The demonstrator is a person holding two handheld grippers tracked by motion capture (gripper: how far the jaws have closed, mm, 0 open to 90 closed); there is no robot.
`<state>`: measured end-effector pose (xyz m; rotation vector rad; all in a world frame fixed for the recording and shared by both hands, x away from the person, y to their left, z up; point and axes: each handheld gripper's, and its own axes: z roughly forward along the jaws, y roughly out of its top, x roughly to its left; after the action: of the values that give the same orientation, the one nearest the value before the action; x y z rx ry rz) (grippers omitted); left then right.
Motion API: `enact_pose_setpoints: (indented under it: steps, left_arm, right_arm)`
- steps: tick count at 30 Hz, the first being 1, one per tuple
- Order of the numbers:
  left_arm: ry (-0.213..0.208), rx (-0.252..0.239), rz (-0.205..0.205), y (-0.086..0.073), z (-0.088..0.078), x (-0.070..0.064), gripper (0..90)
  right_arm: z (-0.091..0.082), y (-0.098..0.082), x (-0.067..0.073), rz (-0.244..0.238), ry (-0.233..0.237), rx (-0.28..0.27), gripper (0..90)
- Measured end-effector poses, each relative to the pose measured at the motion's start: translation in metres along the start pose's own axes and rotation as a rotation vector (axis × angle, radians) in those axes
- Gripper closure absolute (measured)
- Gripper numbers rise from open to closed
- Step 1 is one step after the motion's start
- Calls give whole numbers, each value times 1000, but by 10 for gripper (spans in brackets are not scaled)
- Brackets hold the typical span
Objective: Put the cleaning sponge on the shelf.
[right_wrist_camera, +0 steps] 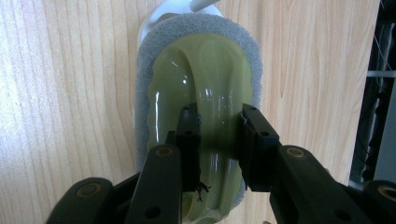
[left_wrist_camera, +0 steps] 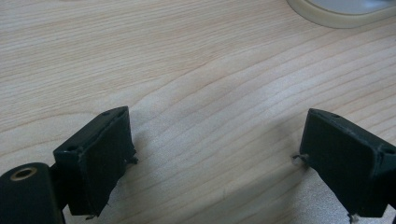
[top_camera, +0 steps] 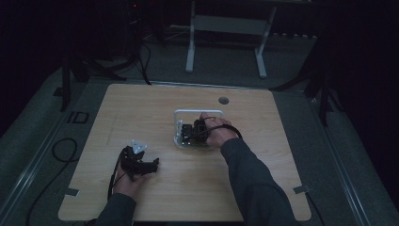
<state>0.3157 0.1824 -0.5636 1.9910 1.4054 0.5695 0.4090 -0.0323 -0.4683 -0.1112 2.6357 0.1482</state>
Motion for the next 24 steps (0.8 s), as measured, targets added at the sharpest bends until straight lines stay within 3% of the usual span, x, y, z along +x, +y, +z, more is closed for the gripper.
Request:
enact_pose_setpoints:
  steps: [24]
  left_arm:
    - [-1, 1, 0, 0, 0, 0, 95]
  right_arm:
    - [6, 0, -3, 15, -30, 12, 706]
